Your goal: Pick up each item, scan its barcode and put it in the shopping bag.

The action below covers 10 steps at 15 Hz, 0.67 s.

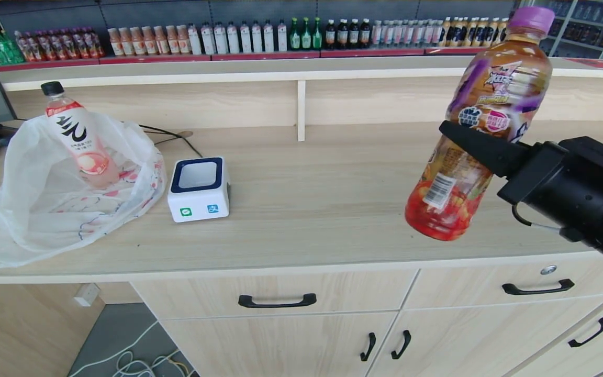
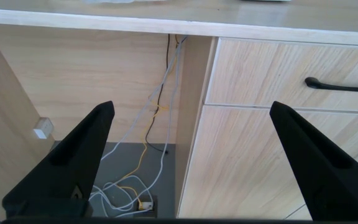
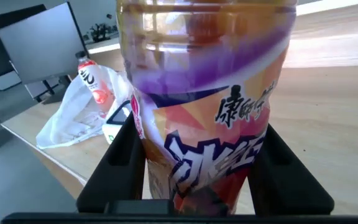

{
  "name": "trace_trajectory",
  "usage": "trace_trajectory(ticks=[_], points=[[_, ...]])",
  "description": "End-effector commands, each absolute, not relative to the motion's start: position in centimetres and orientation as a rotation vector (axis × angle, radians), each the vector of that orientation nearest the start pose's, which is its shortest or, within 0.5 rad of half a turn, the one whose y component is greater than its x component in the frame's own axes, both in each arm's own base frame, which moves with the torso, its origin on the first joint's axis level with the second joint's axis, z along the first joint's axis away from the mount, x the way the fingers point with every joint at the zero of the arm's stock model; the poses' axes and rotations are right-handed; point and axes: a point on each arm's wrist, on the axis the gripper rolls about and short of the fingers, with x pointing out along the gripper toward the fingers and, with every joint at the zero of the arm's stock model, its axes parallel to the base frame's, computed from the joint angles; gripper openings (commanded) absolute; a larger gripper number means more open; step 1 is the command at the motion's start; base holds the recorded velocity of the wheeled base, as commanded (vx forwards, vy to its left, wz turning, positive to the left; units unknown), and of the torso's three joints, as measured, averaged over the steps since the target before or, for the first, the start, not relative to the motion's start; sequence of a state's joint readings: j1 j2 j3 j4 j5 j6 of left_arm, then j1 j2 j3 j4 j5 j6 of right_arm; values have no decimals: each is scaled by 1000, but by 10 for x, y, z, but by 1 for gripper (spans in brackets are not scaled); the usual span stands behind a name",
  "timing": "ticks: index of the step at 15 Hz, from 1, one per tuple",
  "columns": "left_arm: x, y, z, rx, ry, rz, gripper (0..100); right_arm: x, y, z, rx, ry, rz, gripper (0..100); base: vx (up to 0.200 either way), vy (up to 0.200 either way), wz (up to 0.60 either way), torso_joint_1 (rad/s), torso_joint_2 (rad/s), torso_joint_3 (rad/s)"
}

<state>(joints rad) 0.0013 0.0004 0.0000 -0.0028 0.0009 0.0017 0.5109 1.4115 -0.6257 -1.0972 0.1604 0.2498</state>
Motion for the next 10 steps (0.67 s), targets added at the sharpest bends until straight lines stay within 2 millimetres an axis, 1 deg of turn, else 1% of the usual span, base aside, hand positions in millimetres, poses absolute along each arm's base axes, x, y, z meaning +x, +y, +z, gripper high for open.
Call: trace_trajectory(ticks=[1,3,5,7,8,10], points=[[-23,0,76,2,-3,3,100,198,118,255,292,-201,803,0,0,0,0,0,0,0],[-23,0,76,2,-3,3,100,205,124,249,292,-161,887,0,0,0,0,0,0,0],[-23,0,76,2,-3,3,100,215,132,249,288,-140,982,0,0,0,0,0,0,0],[-23,0,76,2,-3,3,100,222,142,252,287,-136,1065,0,0,0,0,0,0,0],[-23,0,76,2,-3,3,100,224,149,256,305,-128,1140,0,0,0,0,0,0,0],[-23,0,76,2,-3,3,100,221,154,258,330,-118,1235,0,0,0,0,0,0,0]])
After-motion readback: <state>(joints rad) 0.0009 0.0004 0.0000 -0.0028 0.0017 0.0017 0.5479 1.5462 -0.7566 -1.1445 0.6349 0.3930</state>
